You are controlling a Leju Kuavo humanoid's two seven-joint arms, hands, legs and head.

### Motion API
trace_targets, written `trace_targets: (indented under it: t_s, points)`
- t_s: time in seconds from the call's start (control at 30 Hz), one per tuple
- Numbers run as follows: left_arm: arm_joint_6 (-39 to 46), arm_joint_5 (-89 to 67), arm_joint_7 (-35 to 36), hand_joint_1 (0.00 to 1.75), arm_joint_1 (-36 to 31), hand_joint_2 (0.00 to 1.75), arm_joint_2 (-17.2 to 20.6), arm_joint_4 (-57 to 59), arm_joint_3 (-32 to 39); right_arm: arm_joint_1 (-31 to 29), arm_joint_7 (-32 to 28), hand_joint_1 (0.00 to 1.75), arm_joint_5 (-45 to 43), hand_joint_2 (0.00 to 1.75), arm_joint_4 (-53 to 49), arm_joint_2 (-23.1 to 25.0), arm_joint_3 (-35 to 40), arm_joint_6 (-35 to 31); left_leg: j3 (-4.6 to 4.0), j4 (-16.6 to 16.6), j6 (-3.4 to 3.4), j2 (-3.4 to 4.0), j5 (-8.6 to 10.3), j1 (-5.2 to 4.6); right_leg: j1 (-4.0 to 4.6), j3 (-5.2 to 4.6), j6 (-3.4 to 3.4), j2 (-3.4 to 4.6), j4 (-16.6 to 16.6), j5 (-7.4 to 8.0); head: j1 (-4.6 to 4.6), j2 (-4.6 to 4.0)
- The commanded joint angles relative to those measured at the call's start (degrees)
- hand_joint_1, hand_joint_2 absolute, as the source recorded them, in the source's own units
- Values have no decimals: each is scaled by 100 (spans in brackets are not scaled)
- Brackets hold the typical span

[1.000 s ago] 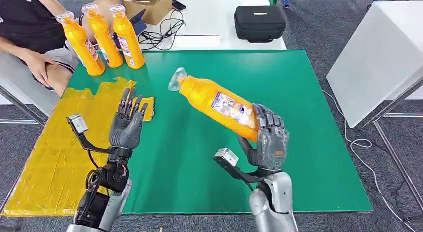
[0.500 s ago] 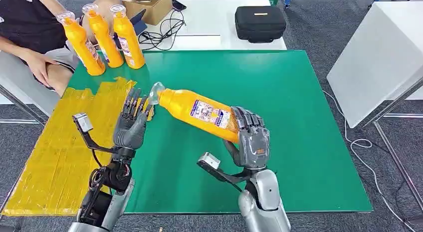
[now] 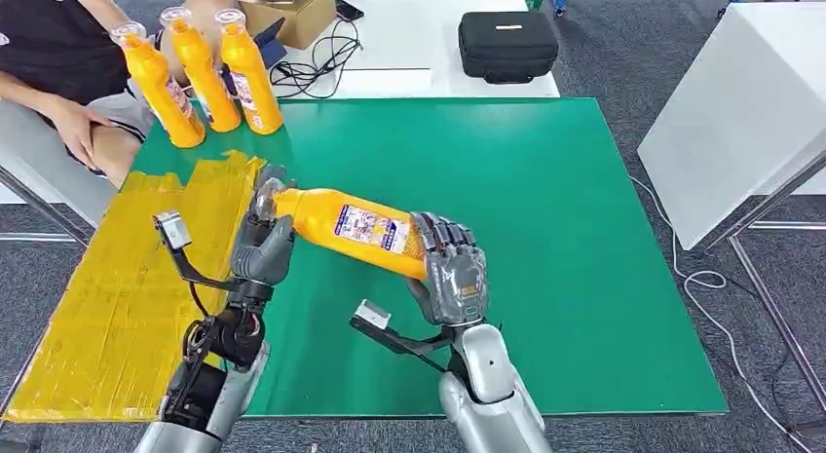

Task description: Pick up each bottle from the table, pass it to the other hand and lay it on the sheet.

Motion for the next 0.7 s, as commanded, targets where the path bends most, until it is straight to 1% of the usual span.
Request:
trace_targets:
  t_s: [0.03, 0.07, 0.17, 0.2, 0.23, 0.33, 0.37, 0.5, 0.57, 0.67, 0.7]
  points:
    - [-63, 28, 46, 0, -314, 175, -85, 608, 162, -463, -154, 175, 103, 175, 1097, -163, 699, 19, 34, -3, -5, 4, -12, 6, 6, 39, 9, -6, -12, -7, 0, 0]
    - [-65, 30, 46, 0, -318, 175, -86, 614, 160, -462, -147, 175, 118, 175, 1109, -157, 717, 19, 29, -3, -6, 6, -9, 6, 6, 31, 7, -4, -10, -6, 0, 0]
    - [-65, 30, 46, 0, -318, 175, -86, 614, 160, -462, -147, 175, 118, 175, 1109, -157, 717, 19, 53, 3, -11, 1, -23, 13, 13, 62, 13, -18, -11, -19, 0, 0]
    - [-65, 30, 46, 0, -318, 175, -86, 614, 160, -462, -147, 175, 118, 175, 1109, -157, 717, 19, 52, 3, -11, 1, -23, 13, 13, 61, 13, -18, -11, -18, -2, 0]
    - [-60, 31, 45, 0, -322, 175, -87, 621, 157, -452, -165, 175, 116, 175, 1119, -151, 755, 19, 16, -2, -4, -7, -5, 5, 5, 21, 6, -15, -8, -6, 0, 0]
    - [-81, 71, 42, 0, -302, 175, -88, 580, 175, -446, -49, 175, 181, 175, 1010, -182, 884, 19, 28, 0, -5, -9, -12, 7, 7, 35, 9, -21, -9, -13, 2, 0]
    - [-100, 98, 45, 0, -292, 175, -91, 561, 184, -442, -52, 175, 178, 175, 965, -185, 889, 19, 14, -2, -3, -4, -5, 3, 3, 17, 6, -10, -7, -5, 0, 0]
    - [-133, 173, 79, 0, -267, 175, -106, 522, 196, -452, -75, 175, 162, 175, 930, -184, 896, 19, 27, 1, -5, -6, -12, 7, 6, 34, 9, -18, -8, -13, 0, 0]
    - [-238, 493, 246, 0, -235, 175, -201, 462, 212, -444, -218, 175, 28, 175, 809, -172, 863, 19, 35, 5, -7, -9, -17, 8, 8, 45, 11, -22, -7, -17, 0, 0]
    - [-223, 608, 420, 0, -193, 175, -366, 280, -59, -446, -440, 175, -23, 175, 650, -96, 741, 19, 3, 2, -2, -11, -2, 2, 2, 8, 5, -17, -2, -5, 0, 0]
    - [-226, 598, 434, 0, -221, 175, -446, 198, -199, -452, -496, 175, -66, 175, 618, -88, 750, 19, 9, 8, -3, -17, -8, 5, 5, 19, 8, -26, -1, -11, 0, 0]
